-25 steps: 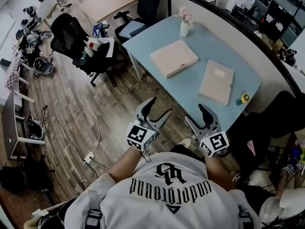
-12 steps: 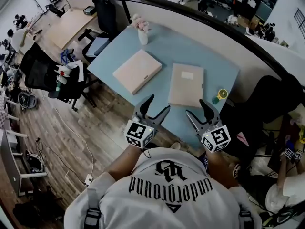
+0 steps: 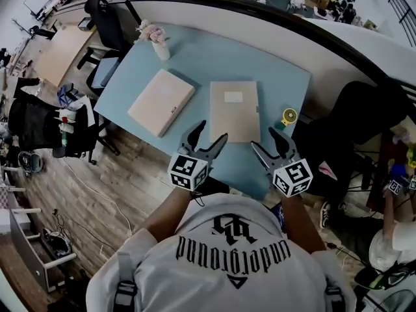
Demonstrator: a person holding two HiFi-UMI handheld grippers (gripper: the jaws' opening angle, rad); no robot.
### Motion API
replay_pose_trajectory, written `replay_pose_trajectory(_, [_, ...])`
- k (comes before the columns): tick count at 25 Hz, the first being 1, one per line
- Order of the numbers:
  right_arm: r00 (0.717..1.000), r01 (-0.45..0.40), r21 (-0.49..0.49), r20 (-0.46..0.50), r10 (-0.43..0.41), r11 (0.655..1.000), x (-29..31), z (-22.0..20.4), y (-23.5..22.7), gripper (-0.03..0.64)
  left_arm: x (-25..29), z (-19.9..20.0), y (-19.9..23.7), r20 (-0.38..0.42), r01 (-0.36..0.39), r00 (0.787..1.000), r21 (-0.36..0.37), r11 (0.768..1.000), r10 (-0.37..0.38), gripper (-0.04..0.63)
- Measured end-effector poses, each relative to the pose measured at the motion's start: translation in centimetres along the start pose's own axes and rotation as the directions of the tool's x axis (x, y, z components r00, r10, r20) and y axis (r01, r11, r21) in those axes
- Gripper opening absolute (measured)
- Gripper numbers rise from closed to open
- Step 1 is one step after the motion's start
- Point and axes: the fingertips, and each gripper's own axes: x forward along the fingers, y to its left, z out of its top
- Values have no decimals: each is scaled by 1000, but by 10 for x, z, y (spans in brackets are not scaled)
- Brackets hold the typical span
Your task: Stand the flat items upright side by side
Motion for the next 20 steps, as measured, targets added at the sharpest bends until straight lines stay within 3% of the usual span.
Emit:
replay_pose_trajectory(9, [977,45,111,-213,-21,993,77,-64,-76,299,82,-72,73,-205,-17,979,-128,992,-9,337])
replay_pose_trajectory(16, [929,88,183,-370,-14,979,138,-131,-125,304,126,-163,127,-379,-75,925,-235,969,-21,342])
replay_pose_trajectory(20, [877,125,217,-480,-5,968,163,-176,-152,310,149,-206,146,-459,-102,887,-293,951,-46,356])
